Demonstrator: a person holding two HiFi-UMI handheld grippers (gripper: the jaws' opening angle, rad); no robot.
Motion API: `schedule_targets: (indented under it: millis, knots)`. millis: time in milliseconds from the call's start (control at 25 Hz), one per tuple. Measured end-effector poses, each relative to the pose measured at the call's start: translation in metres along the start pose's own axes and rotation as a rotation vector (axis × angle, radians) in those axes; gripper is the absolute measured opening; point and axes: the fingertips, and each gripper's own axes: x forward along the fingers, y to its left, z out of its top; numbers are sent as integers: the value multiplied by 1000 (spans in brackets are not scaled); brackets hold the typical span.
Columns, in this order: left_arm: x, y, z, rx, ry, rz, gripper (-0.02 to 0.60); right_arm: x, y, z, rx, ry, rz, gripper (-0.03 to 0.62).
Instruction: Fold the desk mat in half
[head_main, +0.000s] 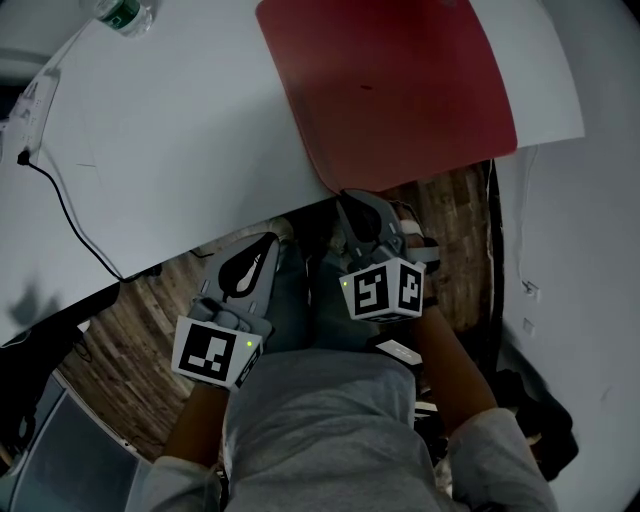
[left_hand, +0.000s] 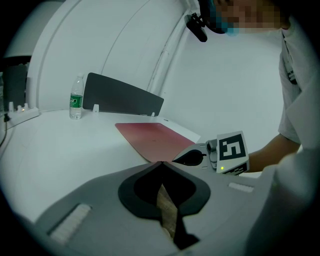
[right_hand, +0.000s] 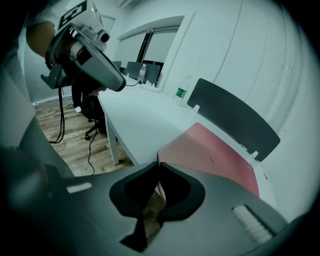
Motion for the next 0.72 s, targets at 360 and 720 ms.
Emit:
schedule_targets:
  millis: [360, 720]
  knots:
    - [5, -5, 16, 55, -3, -53, 18, -17, -19, 8, 139, -32, -30, 23]
    - [24, -23, 38, 127, 10, -112, 18, -43, -56, 11, 292, -104, -34, 21]
